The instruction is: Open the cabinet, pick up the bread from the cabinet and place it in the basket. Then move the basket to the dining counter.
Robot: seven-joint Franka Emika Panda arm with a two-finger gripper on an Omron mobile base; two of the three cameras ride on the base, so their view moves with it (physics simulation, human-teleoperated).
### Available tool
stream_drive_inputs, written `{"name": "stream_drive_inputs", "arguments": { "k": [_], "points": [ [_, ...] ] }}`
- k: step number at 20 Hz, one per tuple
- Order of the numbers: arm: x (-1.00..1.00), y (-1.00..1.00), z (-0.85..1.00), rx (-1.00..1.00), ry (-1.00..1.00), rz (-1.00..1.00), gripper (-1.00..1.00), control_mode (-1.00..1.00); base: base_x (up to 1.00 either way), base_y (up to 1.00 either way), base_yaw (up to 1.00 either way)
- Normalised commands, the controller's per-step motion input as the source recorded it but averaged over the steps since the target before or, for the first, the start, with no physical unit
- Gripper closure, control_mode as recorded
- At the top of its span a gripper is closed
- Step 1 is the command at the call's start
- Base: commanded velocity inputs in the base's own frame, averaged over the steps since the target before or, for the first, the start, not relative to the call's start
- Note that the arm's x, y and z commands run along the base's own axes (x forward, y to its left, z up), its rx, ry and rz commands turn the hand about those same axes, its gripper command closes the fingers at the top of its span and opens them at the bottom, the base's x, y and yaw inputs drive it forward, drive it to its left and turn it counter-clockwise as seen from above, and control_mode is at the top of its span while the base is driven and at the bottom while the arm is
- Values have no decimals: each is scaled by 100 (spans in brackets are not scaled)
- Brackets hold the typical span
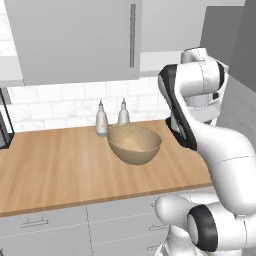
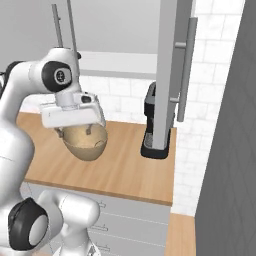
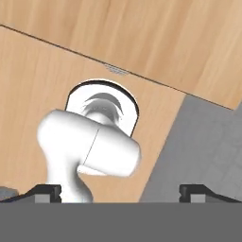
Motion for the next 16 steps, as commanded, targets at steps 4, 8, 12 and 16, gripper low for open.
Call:
{"name": "stream_drive_inputs", "arguments": {
  "k": [4, 8, 12, 16],
  "points": [
    [57, 50, -28, 38, -62, -25, -100, -100, 0, 0, 0],
    [61, 73, 24, 5, -70, -29, -100, -100, 0, 0, 0],
    [77, 73, 70, 0, -64, -30, -100, -100, 0, 0, 0],
    [96, 45, 81, -3, -53, -26, -100, -100, 0, 0, 0]
  ]
}}
